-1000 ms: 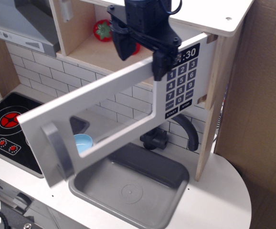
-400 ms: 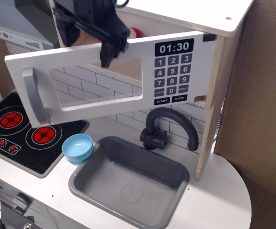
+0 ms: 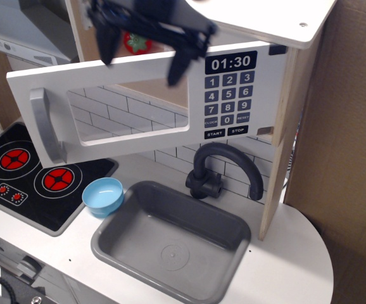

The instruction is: Close microwave

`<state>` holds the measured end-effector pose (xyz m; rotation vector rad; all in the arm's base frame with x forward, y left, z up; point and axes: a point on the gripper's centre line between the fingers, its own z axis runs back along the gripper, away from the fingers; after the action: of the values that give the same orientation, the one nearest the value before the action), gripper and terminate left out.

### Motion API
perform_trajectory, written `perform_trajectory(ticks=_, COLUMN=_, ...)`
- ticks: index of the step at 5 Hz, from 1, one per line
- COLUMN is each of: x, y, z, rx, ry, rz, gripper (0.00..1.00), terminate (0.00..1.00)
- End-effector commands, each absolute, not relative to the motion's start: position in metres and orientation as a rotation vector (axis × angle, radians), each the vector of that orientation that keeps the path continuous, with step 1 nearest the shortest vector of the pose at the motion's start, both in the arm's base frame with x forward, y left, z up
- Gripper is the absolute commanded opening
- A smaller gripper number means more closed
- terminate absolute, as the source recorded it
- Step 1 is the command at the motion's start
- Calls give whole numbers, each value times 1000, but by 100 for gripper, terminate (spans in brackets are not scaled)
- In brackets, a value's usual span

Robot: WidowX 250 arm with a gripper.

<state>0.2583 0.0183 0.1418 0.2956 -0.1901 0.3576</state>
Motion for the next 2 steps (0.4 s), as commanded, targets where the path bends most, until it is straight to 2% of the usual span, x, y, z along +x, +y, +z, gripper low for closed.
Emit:
perform_trajectory(ticks=1, x=255, y=-10, z=97, rx=165, ry=-276, rz=450, gripper=100, terminate=0)
perform_trajectory(ticks=2, x=263, y=-6, z=71, rx=135, ry=-335, rz=437, gripper=100, terminate=0)
